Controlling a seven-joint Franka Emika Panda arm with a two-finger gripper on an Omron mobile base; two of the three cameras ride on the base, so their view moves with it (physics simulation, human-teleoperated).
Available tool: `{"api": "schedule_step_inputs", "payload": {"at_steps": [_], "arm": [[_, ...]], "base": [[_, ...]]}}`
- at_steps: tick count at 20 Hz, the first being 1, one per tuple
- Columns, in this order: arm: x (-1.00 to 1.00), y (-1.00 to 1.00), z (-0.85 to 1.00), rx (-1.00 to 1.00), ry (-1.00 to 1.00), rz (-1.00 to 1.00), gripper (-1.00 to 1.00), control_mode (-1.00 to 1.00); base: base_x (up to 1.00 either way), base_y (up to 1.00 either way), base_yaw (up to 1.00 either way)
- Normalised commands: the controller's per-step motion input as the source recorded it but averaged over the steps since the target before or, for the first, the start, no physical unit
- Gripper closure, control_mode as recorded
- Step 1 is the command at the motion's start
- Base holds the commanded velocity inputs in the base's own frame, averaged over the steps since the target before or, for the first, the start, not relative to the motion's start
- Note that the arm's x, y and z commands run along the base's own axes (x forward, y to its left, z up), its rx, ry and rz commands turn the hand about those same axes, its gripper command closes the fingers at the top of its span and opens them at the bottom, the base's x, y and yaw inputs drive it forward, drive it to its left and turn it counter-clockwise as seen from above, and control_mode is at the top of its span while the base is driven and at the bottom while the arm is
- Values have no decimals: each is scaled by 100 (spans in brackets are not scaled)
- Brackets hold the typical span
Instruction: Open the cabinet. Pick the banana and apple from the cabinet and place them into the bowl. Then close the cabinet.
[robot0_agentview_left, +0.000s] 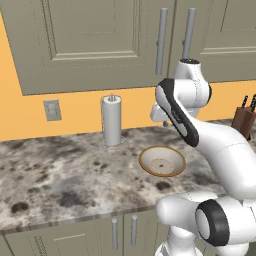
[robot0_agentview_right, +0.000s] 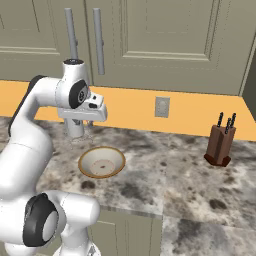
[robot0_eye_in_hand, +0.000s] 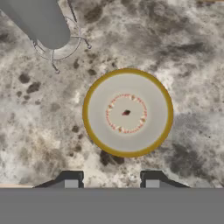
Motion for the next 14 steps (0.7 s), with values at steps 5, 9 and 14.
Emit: {"api": "schedule_step_inputs", "payload": {"at_steps": [5,9,14], "arm": [[-9,0,0,0,-2,0,-100,-100],[-71,-3,34,4,-52,0,-100,-100],[-69,0,61,0,-62,0,-100,-100]], "base": [[0,0,0],[0,0,0],[0,0,0]]}}
